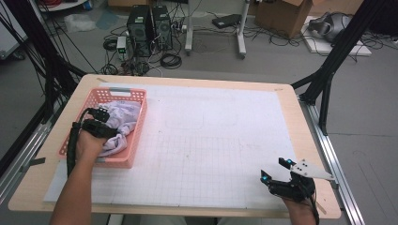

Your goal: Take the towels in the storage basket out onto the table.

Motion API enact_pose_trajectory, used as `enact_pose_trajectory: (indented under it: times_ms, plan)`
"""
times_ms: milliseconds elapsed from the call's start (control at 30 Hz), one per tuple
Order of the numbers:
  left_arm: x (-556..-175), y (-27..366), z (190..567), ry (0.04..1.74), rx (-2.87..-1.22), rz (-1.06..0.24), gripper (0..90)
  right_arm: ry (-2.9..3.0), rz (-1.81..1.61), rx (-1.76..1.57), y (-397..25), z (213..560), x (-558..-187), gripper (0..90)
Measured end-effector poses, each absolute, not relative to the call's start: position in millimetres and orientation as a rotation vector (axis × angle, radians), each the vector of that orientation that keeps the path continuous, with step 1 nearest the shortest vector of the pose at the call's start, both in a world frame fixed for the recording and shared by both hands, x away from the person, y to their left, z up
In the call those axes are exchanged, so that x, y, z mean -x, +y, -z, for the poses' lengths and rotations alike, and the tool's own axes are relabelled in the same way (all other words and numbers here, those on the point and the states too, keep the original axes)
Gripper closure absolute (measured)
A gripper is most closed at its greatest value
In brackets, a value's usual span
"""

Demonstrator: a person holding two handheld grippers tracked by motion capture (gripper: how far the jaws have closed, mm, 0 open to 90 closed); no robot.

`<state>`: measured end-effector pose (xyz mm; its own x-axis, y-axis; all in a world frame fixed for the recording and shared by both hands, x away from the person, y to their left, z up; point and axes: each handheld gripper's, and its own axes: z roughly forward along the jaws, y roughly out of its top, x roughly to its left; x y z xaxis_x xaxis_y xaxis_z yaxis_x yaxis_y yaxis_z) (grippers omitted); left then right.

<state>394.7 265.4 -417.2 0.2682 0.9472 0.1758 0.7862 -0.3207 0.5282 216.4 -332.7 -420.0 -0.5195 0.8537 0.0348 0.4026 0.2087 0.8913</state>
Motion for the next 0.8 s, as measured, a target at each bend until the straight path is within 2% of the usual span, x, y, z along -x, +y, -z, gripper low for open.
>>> enact_pose_trajectory:
  times_ms: [33,100,200,467,800]
  plan:
    - [-394.5,265.7,416.3,1.581,-2.208,-0.669,46.9,2.017,-1.266,-1.162,-332.7,420.0,-216.4,15.2]
    - [-393.9,267.5,413.9,1.595,-2.172,-0.651,52.8,2.018,-1.265,-1.163,-332.3,419.7,-216.2,15.3]
    - [-392.2,274.2,407.8,1.615,-2.076,-0.604,54.7,2.017,-1.265,-1.165,-332.6,418.7,-215.6,15.2]
    - [-381.6,289.3,389.9,1.537,-1.845,-0.587,55.1,2.000,-1.272,-1.175,-334.9,417.5,-215.2,15.3]
    - [-363.7,298.2,371.9,1.376,-1.647,-0.623,55.1,1.997,-1.277,-1.171,-333.2,416.4,-214.4,15.2]
